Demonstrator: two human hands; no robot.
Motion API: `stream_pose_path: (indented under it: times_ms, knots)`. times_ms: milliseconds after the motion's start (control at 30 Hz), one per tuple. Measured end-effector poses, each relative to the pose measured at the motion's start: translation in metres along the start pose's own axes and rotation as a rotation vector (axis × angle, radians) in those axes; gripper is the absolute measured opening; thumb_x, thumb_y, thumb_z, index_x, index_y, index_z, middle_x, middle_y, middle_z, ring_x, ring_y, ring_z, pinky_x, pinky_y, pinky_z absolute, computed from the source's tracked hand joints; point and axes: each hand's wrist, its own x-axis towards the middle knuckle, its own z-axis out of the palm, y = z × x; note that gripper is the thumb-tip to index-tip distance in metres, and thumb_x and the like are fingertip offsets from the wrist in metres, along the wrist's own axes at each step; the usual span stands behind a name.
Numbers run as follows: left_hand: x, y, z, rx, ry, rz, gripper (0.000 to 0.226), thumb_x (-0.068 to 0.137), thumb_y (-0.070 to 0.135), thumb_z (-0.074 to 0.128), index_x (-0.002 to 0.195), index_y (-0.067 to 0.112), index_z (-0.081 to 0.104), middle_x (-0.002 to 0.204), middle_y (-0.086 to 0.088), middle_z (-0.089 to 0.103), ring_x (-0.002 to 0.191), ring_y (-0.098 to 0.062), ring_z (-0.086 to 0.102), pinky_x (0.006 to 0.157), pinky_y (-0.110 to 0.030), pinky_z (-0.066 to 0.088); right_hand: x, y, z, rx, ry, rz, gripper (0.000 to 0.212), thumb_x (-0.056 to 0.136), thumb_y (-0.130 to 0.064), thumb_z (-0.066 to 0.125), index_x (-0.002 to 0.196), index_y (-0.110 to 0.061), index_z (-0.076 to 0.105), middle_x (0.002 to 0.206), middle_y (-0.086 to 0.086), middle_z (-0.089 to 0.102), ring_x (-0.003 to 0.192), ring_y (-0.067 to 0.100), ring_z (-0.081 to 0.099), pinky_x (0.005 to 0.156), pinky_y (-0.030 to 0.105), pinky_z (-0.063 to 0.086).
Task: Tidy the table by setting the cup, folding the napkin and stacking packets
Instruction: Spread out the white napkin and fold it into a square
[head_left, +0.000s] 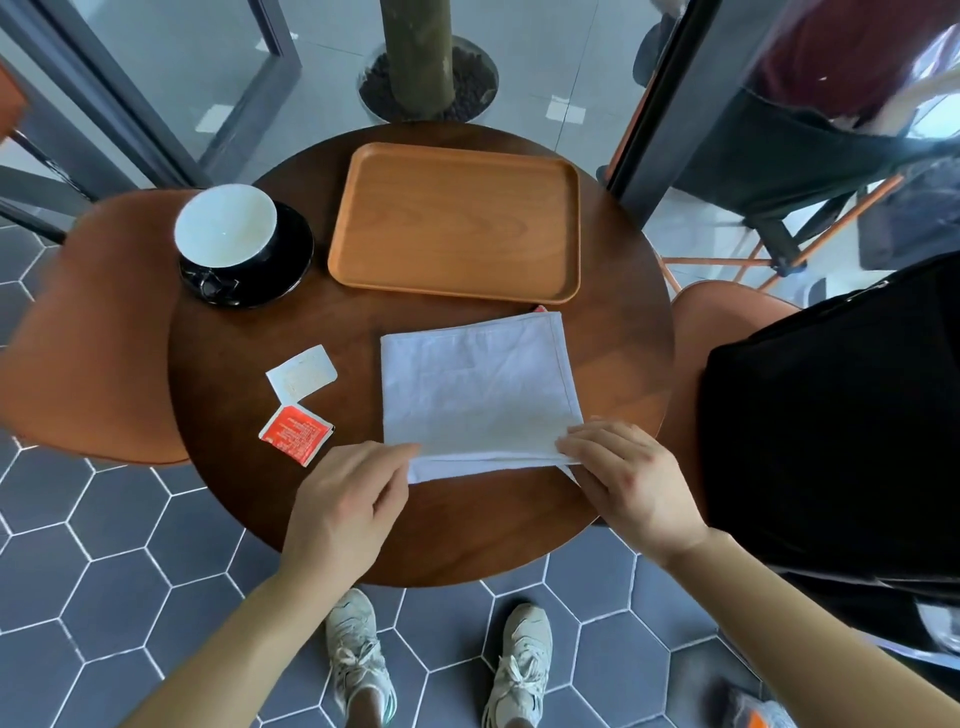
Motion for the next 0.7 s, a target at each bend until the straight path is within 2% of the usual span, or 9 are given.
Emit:
stream_pose_path:
  times_ms: [133,233,300,367,433,467,567,633,700]
  knots:
    - [-0.009,0.002,-0.011,-0.092,0.032,-0.061,0.027,0.098,0.015,0.051,0.106,0.001,0.073,0.084,-0.003,0.069,0.071,-0.017,0.063,0.060,-0.033,0.054,0.007,-0.010,-0.013,0.096,0.012,0.091,0.014,0.094,-0.020,0.065,0.100,-0.011,0.074,0.091,-0.002,0.072,0.082,0.021,0.068,0.076,0.030,0.054]
    - [-0.012,0.001,-0.014,-0.174,0.058,-0.137,0.029,0.098,0.020,0.051,0.110,0.004,0.072,0.087,-0.002,0.069,0.077,-0.008,0.061,0.065,-0.026,0.053,0.017,-0.017,-0.020,0.235,0.014,0.203,0.023,0.094,-0.035,0.065,0.097,-0.015,0.075,0.088,-0.017,0.067,0.077,0.005,0.066,0.073,0.011,0.049]
    - [-0.011,-0.001,-0.014,-0.280,0.068,-0.241,0.033,0.096,0.031,0.057,0.114,0.007,0.070,0.094,-0.001,0.070,0.083,-0.008,0.065,0.071,-0.023,0.056,0.028,-0.018,-0.021,0.298,-0.017,0.266,0.022,0.092,-0.034,0.066,0.095,-0.015,0.076,0.087,-0.022,0.066,0.080,0.004,0.067,0.073,0.006,0.046]
    - [-0.009,-0.003,-0.013,-0.313,0.058,-0.302,0.036,0.090,0.035,0.071,0.117,0.010,0.069,0.102,0.006,0.070,0.088,-0.007,0.068,0.075,-0.022,0.057,0.039,-0.015,-0.020,0.336,-0.061,0.325,0.011,0.089,-0.024,0.072,0.096,-0.017,0.076,0.087,-0.022,0.068,0.083,0.004,0.068,0.074,0.011,0.051]
    - [-0.006,-0.007,-0.012,-0.246,0.050,-0.323,0.040,0.081,0.023,0.082,0.118,0.014,0.070,0.101,0.017,0.067,0.085,-0.006,0.067,0.074,-0.019,0.056,0.053,-0.011,-0.018,0.374,-0.101,0.380,0.009,0.089,-0.017,0.074,0.098,-0.019,0.075,0.090,-0.019,0.071,0.083,0.004,0.068,0.074,0.015,0.053]
    - [-0.003,-0.010,-0.011,-0.223,0.059,-0.345,0.043,0.078,0.015,0.084,0.119,0.016,0.070,0.098,0.019,0.067,0.081,-0.005,0.067,0.072,-0.016,0.054,0.061,-0.010,-0.017,0.385,-0.112,0.396,0.009,0.090,-0.017,0.074,0.098,-0.020,0.075,0.091,-0.017,0.072,0.083,0.003,0.068,0.073,0.013,0.052]
    - [0.010,-0.016,-0.008,-0.286,0.136,-0.531,0.045,0.079,0.005,0.082,0.120,0.021,0.070,0.090,0.014,0.070,0.081,0.001,0.068,0.072,-0.006,0.049,0.084,-0.008,-0.012,0.342,-0.108,0.400,0.007,0.091,-0.019,0.073,0.097,-0.023,0.073,0.086,-0.016,0.069,0.078,-0.002,0.063,0.067,0.005,0.043]
    - [0.021,-0.018,-0.005,-0.344,0.182,-0.681,0.042,0.082,0.010,0.080,0.120,0.026,0.070,0.090,0.014,0.070,0.082,0.004,0.067,0.073,-0.002,0.046,0.097,-0.006,-0.007,0.293,-0.115,0.409,0.006,0.091,-0.021,0.072,0.098,-0.021,0.073,0.085,-0.013,0.068,0.075,0.003,0.062,0.066,0.010,0.044]
    - [0.029,-0.019,-0.001,-0.372,0.192,-0.751,0.038,0.084,0.014,0.078,0.120,0.026,0.070,0.092,0.015,0.068,0.082,0.007,0.065,0.073,-0.001,0.044,0.106,-0.005,-0.001,0.228,-0.107,0.403,0.010,0.091,-0.021,0.072,0.099,-0.016,0.073,0.087,-0.006,0.068,0.075,0.011,0.060,0.066,0.020,0.047]
